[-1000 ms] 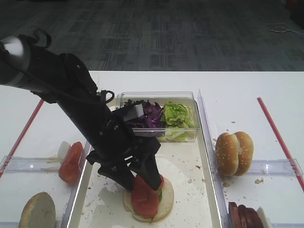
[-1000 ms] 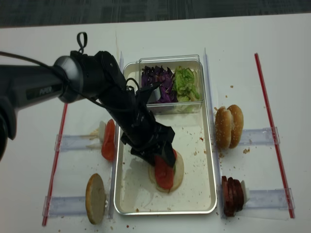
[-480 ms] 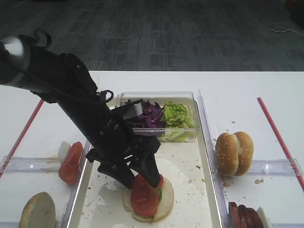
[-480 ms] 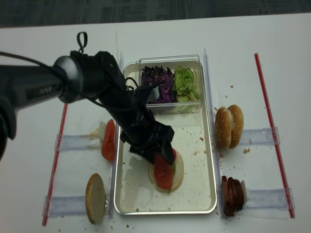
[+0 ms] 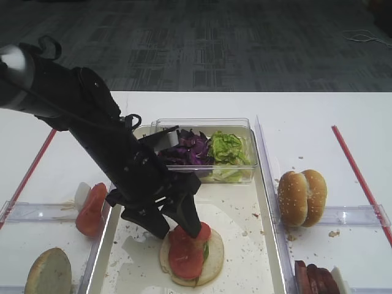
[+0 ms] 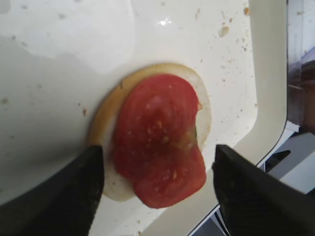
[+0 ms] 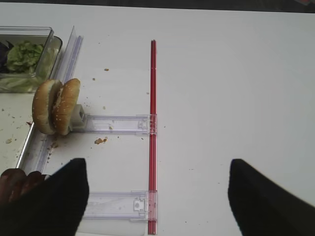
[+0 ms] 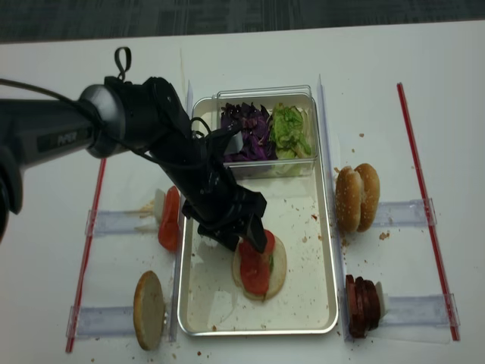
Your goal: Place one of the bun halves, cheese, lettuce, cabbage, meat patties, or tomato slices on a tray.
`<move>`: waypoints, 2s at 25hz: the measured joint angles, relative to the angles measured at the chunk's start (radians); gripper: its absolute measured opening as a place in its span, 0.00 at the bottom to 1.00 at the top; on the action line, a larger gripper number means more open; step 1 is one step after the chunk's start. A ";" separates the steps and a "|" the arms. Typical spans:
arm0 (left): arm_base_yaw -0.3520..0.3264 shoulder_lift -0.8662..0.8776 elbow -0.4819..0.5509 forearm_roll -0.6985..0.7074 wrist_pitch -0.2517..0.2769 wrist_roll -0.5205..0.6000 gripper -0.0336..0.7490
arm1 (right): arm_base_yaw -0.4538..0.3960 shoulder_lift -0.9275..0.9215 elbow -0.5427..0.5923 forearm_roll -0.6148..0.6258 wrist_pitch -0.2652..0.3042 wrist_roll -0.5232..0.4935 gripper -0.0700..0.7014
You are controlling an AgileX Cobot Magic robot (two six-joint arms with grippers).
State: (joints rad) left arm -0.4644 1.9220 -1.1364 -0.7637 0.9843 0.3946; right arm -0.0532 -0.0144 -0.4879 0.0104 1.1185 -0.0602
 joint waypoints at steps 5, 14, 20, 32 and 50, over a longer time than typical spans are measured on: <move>0.000 -0.045 -0.008 0.000 0.002 -0.001 0.65 | 0.000 0.000 0.000 0.000 0.000 0.000 0.88; 0.000 -0.253 -0.038 -0.028 0.051 -0.002 0.65 | 0.000 0.000 0.000 0.000 0.000 0.000 0.88; 0.000 -0.382 -0.043 -0.034 0.082 -0.002 0.65 | 0.000 0.000 0.000 0.000 0.000 -0.002 0.88; 0.000 -0.407 -0.043 0.430 0.088 -0.248 0.65 | 0.000 0.000 0.000 0.000 0.000 -0.003 0.88; 0.129 -0.407 -0.043 0.764 0.147 -0.497 0.65 | 0.000 0.000 0.000 0.000 0.000 -0.003 0.88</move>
State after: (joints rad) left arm -0.3351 1.5152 -1.1795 0.0000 1.1311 -0.1024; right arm -0.0532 -0.0144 -0.4879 0.0104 1.1185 -0.0635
